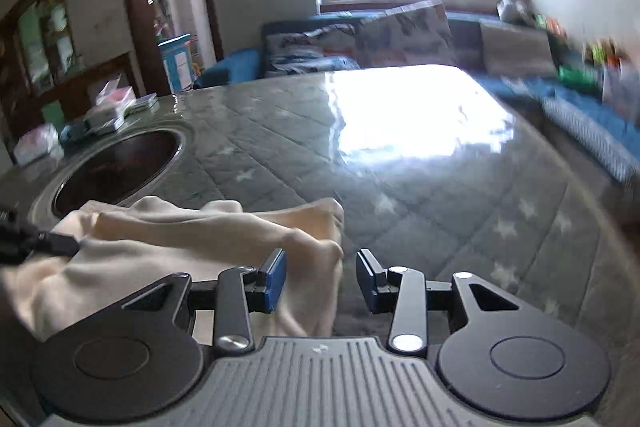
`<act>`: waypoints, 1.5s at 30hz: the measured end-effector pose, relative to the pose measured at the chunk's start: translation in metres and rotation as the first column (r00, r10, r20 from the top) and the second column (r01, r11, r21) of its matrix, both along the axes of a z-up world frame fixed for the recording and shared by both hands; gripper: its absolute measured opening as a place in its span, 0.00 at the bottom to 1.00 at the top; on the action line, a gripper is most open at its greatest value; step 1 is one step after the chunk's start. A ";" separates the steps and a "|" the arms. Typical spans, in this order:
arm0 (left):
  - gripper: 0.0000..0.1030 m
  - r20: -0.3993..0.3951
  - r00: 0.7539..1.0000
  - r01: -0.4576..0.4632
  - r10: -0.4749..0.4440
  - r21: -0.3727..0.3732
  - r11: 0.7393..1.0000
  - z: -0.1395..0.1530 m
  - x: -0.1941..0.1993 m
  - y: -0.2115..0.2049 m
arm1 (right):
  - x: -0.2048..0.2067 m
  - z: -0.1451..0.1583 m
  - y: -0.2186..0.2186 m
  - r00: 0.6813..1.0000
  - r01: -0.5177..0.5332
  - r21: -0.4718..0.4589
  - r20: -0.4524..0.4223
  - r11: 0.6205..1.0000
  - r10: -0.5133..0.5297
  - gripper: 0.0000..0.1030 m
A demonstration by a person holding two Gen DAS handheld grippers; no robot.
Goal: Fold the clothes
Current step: 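Lift the sweatshirt with both grippers and carry it across the table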
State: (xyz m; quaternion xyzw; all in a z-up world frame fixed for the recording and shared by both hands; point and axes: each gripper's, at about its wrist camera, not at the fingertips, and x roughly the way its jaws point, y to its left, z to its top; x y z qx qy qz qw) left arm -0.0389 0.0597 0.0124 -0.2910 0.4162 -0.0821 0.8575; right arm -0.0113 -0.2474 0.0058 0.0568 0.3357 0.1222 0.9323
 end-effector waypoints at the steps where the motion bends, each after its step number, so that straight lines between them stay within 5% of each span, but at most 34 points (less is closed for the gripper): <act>1: 0.14 0.004 1.000 0.003 -0.003 0.016 1.000 0.002 0.000 -0.001 | 0.001 -0.003 -0.005 1.000 0.003 0.040 -0.016 0.999 -0.002 0.36; 3: 0.14 0.015 1.000 0.009 -0.010 0.045 0.999 0.005 0.002 -0.005 | 0.001 -0.005 -0.010 1.000 -0.003 0.082 -0.021 0.997 0.005 0.30; 4: 0.14 0.022 1.000 0.014 -0.015 0.054 0.998 0.008 0.003 -0.007 | 0.001 -0.005 -0.014 1.000 -0.009 0.106 -0.028 0.994 0.012 0.17; 8: 0.13 0.072 0.996 0.048 -0.054 0.091 0.995 0.025 0.008 -0.019 | -0.003 -0.001 -0.023 1.000 -0.020 0.136 0.001 0.990 0.020 0.09; 24: 0.13 0.192 0.924 0.299 -0.332 0.181 0.937 0.054 0.065 -0.153 | -0.022 0.059 -0.100 0.958 0.217 -0.018 0.197 0.976 -0.210 0.08; 28: 0.13 0.190 0.904 0.348 -0.384 0.199 0.916 0.048 0.076 -0.181 | -0.018 0.058 -0.122 0.941 0.290 -0.047 0.198 0.956 -0.276 0.08; 36: 0.18 0.106 0.912 0.342 -0.395 0.331 0.879 0.023 0.085 -0.194 | -0.012 0.023 -0.152 0.916 0.395 -0.075 0.109 0.916 -0.386 0.12; 45: 0.18 0.155 0.882 0.370 -0.444 0.356 0.858 0.033 0.067 -0.200 | 0.016 0.027 -0.114 0.963 0.255 -0.076 0.110 0.964 -0.246 0.16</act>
